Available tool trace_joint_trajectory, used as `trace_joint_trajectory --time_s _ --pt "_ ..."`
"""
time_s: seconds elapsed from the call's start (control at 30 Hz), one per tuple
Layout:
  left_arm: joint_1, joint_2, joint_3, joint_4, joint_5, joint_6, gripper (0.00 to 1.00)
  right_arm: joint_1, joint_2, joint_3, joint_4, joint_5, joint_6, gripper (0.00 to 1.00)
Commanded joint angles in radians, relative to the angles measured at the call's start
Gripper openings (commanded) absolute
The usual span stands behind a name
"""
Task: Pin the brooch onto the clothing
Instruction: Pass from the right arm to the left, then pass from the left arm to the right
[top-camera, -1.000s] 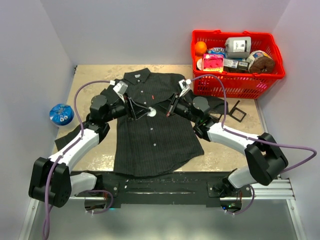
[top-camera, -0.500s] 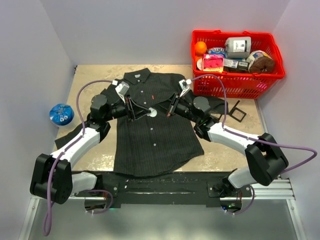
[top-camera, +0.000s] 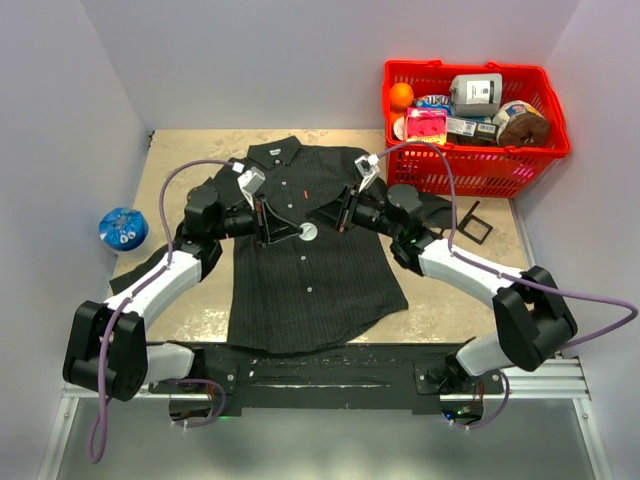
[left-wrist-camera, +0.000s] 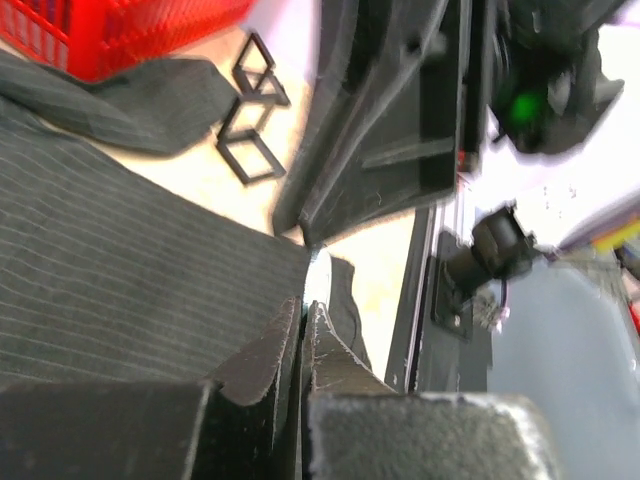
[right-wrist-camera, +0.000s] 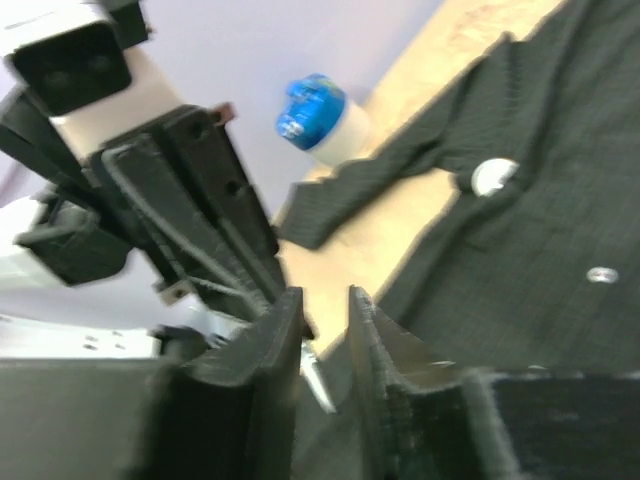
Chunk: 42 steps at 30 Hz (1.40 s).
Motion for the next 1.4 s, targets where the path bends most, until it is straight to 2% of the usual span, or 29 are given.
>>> trace_joint_trajectory --time_s 0.0,0.1,0.3,0.4,0.6,0.9,1.23,1.37 --pt "-0.002 0.014 0.092 -0.165 0.092 0.15 0.0 -0.039 -0.054 0.143 -0.286 -0.071 -0.253 0.4" --pt "-0.002 0.029 0.133 -0.289 0.124 0.249 0.0 -0.041 -0.041 0.23 -0.463 -0.109 -0.38 0.48" --pt "-0.002 0.057 0.191 -0.499 0.162 0.408 0.0 -0.039 0.004 0.318 -0.669 -0.227 -0.535 0.54" --pt "-0.002 0.063 0.198 -0.527 0.178 0.424 0.0 -0.036 0.015 0.324 -0.718 -0.285 -0.571 0.54" --pt "-0.004 0.077 0.195 -0.533 0.191 0.424 0.0 0.008 0.056 0.336 -0.793 -0.302 -0.651 0.54" --pt "-0.005 0.086 0.188 -0.537 0.196 0.424 0.0 0.033 0.093 0.336 -0.72 -0.318 -0.64 0.48" --pt "-0.014 0.103 0.196 -0.567 0.198 0.445 0.0 0.034 0.096 0.348 -0.708 -0.307 -0.638 0.48" --pt "-0.016 0.101 0.196 -0.566 0.196 0.445 0.0 0.033 0.111 0.348 -0.709 -0.316 -0.637 0.34"
